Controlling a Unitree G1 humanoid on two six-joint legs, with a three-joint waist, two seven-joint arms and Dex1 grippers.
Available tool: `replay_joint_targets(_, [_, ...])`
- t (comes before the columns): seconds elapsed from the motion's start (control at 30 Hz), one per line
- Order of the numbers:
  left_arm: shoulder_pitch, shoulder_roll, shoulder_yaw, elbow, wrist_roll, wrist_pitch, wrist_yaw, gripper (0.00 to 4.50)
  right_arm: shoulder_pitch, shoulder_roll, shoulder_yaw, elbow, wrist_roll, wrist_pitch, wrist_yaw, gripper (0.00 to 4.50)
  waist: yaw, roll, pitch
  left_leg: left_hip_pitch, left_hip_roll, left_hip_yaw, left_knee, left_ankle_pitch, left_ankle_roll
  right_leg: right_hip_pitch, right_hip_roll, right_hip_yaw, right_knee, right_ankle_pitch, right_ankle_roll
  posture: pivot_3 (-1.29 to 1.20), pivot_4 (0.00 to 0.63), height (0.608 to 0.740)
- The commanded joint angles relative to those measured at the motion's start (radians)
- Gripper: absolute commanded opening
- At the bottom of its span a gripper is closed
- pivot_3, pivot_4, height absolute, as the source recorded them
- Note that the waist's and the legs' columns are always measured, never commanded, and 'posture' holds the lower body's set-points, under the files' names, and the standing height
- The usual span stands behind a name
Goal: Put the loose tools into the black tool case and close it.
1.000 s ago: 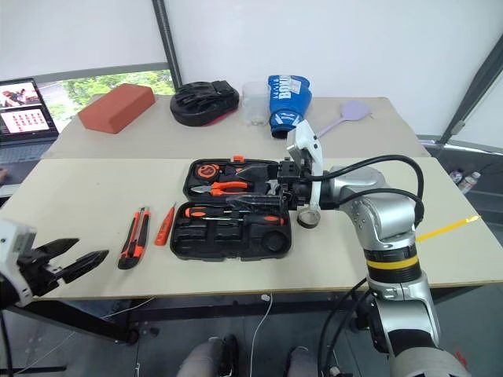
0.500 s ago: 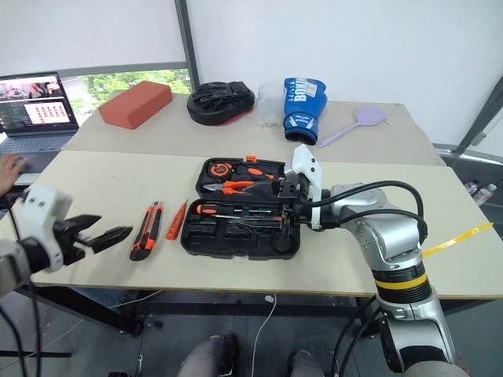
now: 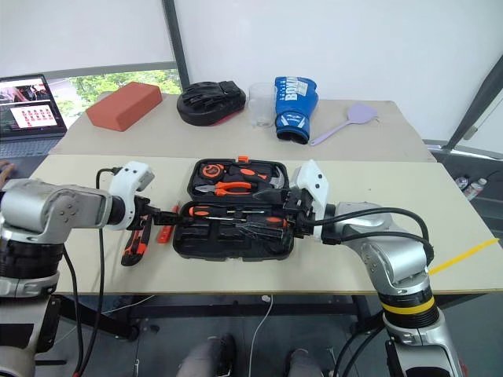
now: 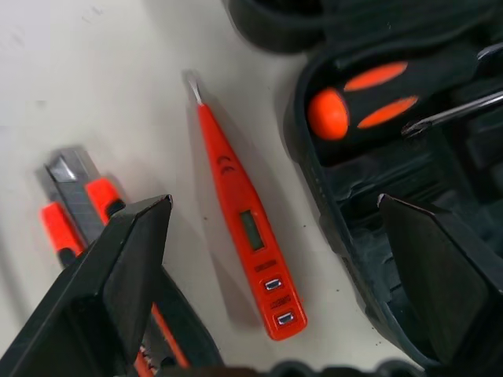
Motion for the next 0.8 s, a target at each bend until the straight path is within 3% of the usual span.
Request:
replay_joint_targets(0.03, [-0.035, -0.005, -0.03, 0.035, 0.045, -0.019, 0.007, 3.82, 0.005, -0.01, -0.038, -0.055, 0.029, -0.008, -0.025, 4.5, 0.002, 0.0, 0.0, 0.0, 0.0, 0.0, 0.0, 0.0, 0.0, -0.001, 0.0, 0.0, 0.0, 0.0, 0.0, 0.0, 0.15, 0.718])
replay_joint_targets(0.1, [-0.04, -0.012, -0.027, 0.046, 0.051, -0.037, 0.006, 3.1, 0.011, -0.016, -0.04, -0.06, 0.032, -0.009, -0.033, 4.5, 0.0, 0.0, 0.0, 0.0, 0.0, 0.0, 0.001, -0.001, 0.001, -0.004, 0.0, 0.0, -0.001, 0.0, 0.0, 0.0, 0.15, 0.718])
replay_joint_targets(0.3, [-0.053, -0.031, -0.004, 0.065, 0.046, -0.048, 0.001, 3.1, 0.019, -0.031, -0.042, -0.065, 0.046, -0.01, -0.044, 4.5, 0.002, 0.0, 0.0, 0.0, 0.001, 0.0, 0.001, -0.001, 0.001, -0.006, 0.0, 0.001, 0.0, 0.001, -0.001, 0.0, 0.15, 0.718])
replay_joint_targets(0.53, [-0.132, -0.075, 0.148, 0.106, 0.015, -0.002, 0.001, 3.1, 0.027, -0.045, -0.033, -0.077, 0.055, -0.009, -0.047, 4.5, 0.009, -0.001, 0.001, -0.003, 0.001, -0.001, 0.003, -0.001, 0.001, -0.007, -0.001, 0.001, 0.0, 0.001, 0.0, 0.0, 0.15, 0.718])
replay_joint_targets(0.8, [-0.141, -0.033, 0.125, 0.14, 0.04, 0.013, -0.011, 3.1, 0.045, -0.046, -0.027, -0.092, 0.055, -0.012, -0.049, 4.5, 0.002, -0.001, 0.001, -0.002, -0.001, -0.001, 0.003, -0.001, 0.002, -0.005, -0.001, 0.001, 0.0, 0.001, 0.0, 0.0, 0.15, 0.718])
